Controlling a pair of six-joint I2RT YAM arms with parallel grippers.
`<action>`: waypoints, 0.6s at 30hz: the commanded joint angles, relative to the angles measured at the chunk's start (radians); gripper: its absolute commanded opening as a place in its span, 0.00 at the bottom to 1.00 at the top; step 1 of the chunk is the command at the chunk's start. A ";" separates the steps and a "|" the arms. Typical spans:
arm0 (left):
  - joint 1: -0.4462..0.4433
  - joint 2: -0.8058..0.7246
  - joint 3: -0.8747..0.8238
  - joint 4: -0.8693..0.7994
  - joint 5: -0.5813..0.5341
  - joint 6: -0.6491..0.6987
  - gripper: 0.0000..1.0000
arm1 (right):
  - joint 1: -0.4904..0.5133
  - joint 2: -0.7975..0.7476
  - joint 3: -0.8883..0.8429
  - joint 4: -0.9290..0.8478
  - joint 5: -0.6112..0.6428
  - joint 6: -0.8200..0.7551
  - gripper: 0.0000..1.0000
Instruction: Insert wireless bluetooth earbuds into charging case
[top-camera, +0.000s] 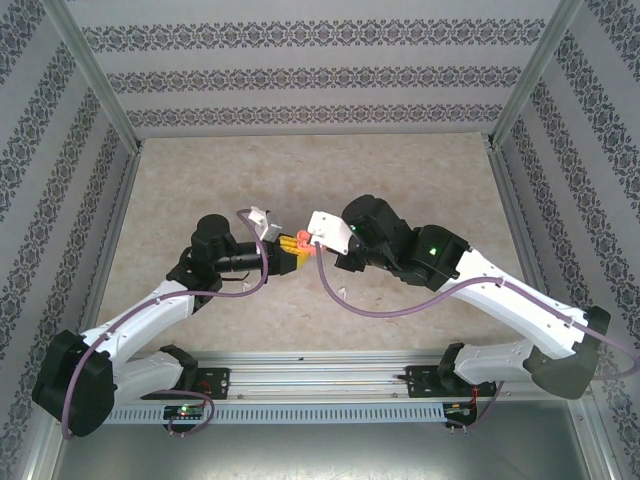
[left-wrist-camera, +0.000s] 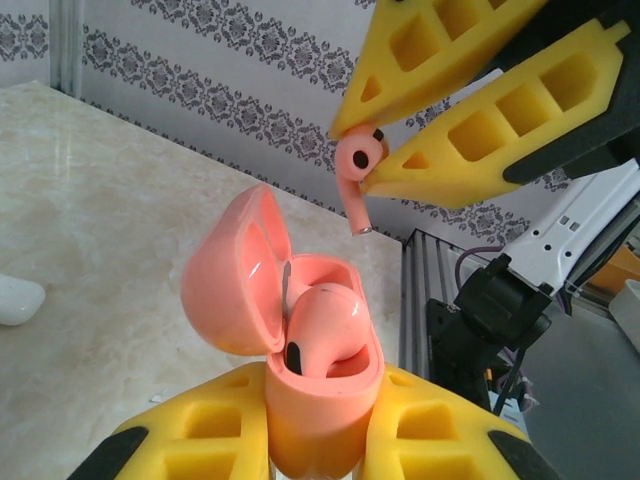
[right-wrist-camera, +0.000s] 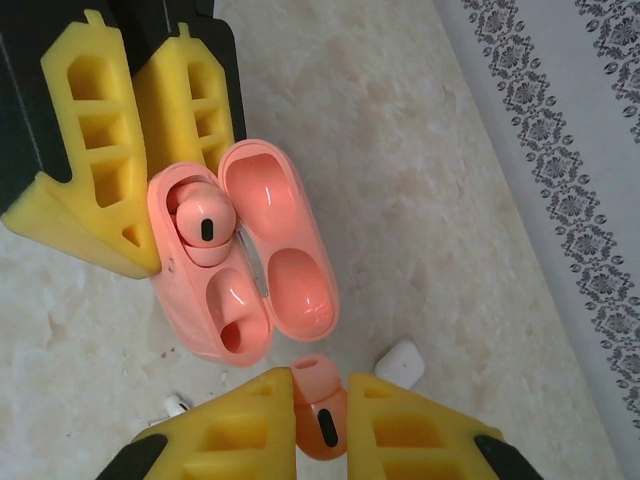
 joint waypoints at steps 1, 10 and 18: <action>-0.003 -0.013 0.031 -0.014 0.044 -0.015 0.00 | 0.020 0.018 0.039 0.023 0.045 -0.047 0.13; -0.004 -0.005 0.034 -0.015 0.053 -0.017 0.00 | 0.048 0.036 0.051 0.029 0.058 -0.077 0.13; -0.004 -0.004 0.042 -0.018 0.056 -0.019 0.00 | 0.053 0.066 0.051 0.021 0.066 -0.089 0.13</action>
